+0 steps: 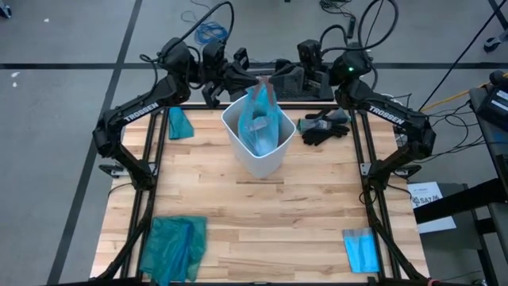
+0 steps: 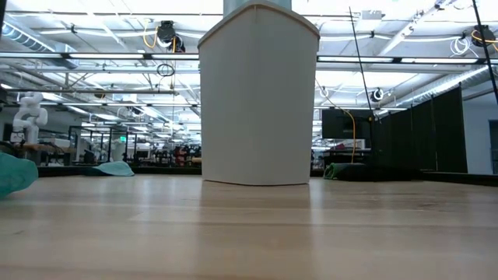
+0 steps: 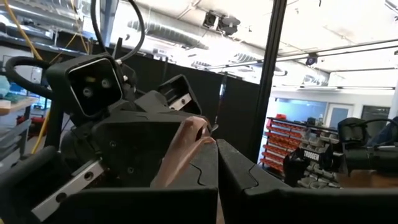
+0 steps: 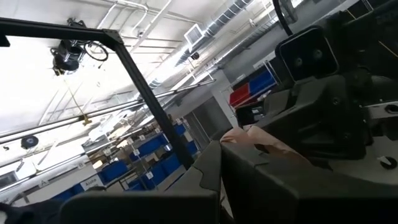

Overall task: Place trash/remove bag and relplace
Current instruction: Remove the light blue trash bag from the white trash bin

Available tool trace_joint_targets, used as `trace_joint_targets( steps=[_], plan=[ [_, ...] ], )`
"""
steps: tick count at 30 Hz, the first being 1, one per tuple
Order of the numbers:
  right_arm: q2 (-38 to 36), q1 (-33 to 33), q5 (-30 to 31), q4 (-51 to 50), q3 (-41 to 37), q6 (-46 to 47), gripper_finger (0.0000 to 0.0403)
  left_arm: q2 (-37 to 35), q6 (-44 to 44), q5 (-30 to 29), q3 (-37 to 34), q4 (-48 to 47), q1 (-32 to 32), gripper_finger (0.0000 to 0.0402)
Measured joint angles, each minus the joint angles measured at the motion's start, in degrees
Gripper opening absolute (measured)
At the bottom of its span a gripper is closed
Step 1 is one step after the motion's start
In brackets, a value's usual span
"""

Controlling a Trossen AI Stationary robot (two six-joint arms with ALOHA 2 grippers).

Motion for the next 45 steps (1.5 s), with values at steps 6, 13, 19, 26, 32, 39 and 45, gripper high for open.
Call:
trace_joint_targets(
  steps=[6, 13, 19, 26, 32, 39, 45],
  plan=[
    [0.0, 0.04, 0.31, -0.07, 0.0, 0.07, 0.0, 0.0, 0.04, -0.5, 0.0, 0.01, 0.0, 0.0],
    [0.0, 0.04, 0.38, -0.09, 0.0, -0.21, 0.0, 0.0, 0.2, -0.58, 0.0, -0.01, 0.0, 0.0],
    [0.0, 0.04, 0.46, -0.51, 0.0, -1.68, 0.0, 0.0, 0.2, -0.6, 0.0, -0.06, 0.0, 0.0],
    [0.0, 0.02, 0.97, -3.58, 0.0, -4.42, 0.0, 0.02, 0.17, -0.63, 0.0, -0.09, 0.0, 0.0],
    [0.0, 0.02, 0.97, -3.92, 0.0, -5.87, 0.0, 0.02, 0.46, -0.63, 0.0, -0.51, 0.0, 0.0],
    [0.0, 0.02, 0.95, -3.92, 0.0, -6.27, 0.0, 0.08, 1.46, -0.67, 0.0, -2.75, 0.0, 0.0],
    [0.0, -0.11, 0.9, -4.08, 0.0, -6.54, 0.0, 0.09, 1.42, -0.67, 0.0, -2.55, 0.0, 0.0]
  ],
)
